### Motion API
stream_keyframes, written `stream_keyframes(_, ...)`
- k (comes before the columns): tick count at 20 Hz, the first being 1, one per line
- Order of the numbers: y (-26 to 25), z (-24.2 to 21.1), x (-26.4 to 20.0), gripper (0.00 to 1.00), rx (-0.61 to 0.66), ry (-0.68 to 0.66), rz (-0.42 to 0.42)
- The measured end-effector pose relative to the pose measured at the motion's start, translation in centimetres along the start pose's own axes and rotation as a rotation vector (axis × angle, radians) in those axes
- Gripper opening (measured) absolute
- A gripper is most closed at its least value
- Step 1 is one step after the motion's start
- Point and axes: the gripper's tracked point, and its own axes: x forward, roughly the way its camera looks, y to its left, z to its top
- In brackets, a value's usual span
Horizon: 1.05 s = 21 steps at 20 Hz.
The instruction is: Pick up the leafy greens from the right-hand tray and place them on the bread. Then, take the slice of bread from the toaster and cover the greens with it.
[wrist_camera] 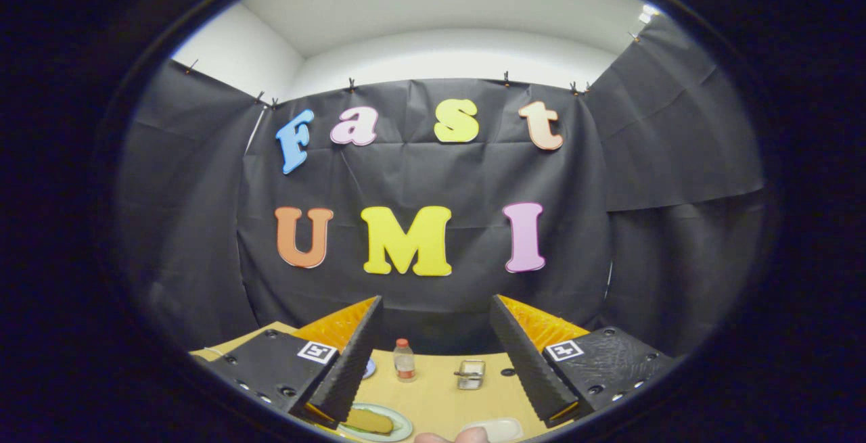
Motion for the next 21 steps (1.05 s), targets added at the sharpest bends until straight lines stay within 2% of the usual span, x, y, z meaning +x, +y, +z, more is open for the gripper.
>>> stream_keyframes(10, 10.8, 0.2, 0.6, 0.96, 0.029, 0.044, 0.142)
stream_keyframes(16, 12.5, 0.7, 0.2, 0.96, 0.066, 0.046, 0.123)
stream_keyframes(21, 14.4, 1.4, -0.2, 0.96, 0.025, 0.040, 0.118)
